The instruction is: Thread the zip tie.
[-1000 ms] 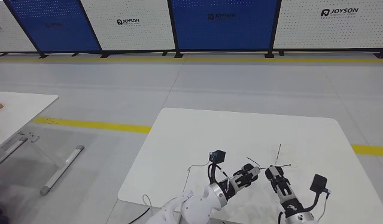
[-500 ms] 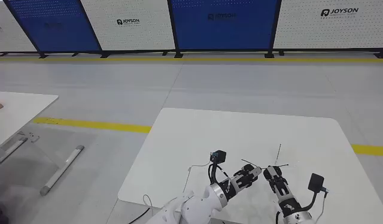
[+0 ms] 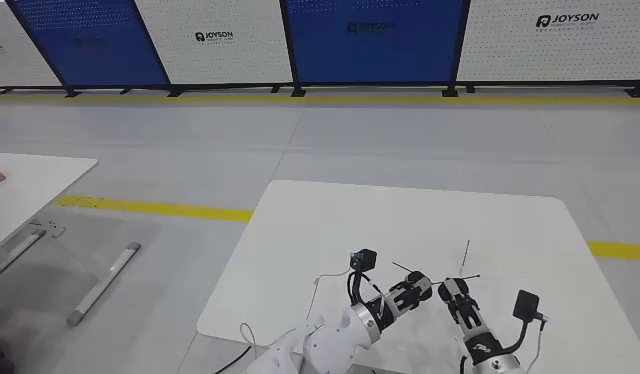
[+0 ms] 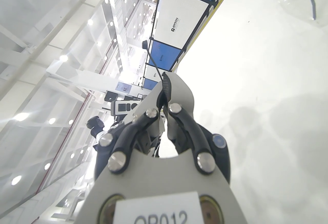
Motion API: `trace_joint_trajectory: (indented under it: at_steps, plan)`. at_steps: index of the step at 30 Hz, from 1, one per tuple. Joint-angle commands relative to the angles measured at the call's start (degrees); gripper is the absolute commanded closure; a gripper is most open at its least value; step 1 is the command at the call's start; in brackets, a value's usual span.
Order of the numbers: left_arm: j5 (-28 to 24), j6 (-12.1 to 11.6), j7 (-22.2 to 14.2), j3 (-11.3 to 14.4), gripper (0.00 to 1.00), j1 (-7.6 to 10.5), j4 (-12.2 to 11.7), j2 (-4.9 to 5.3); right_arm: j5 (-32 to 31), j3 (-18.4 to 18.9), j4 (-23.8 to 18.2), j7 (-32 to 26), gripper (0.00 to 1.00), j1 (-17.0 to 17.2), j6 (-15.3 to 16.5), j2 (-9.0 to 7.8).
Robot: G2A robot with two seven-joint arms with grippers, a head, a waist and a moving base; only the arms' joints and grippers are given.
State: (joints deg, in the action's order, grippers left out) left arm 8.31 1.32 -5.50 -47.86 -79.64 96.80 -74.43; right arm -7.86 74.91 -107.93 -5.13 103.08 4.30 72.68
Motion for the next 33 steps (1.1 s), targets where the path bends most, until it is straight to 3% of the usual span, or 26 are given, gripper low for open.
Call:
trace_joint_trajectory:
  at_steps: [1,20,33]
  plan:
    - [-0.1,0.0,-0.1,0.0,1.00,0.00,0.0,-0.01,0.0,0.0,0.0,-0.1,1.00,0.0,0.0,0.00]
    - [-0.6,-2.4,-1.5,-0.2,1.00,-0.48,0.3,0.11,2.8,0.8,0.2,-3.3,1.00,0.0,1.4,-0.17]
    - [-0.2,-2.0,-0.4,-0.3,1.00,-0.73,0.4,0.05,7.7,2.5,0.3,-5.6,1.00,0.3,2.4,-0.35]
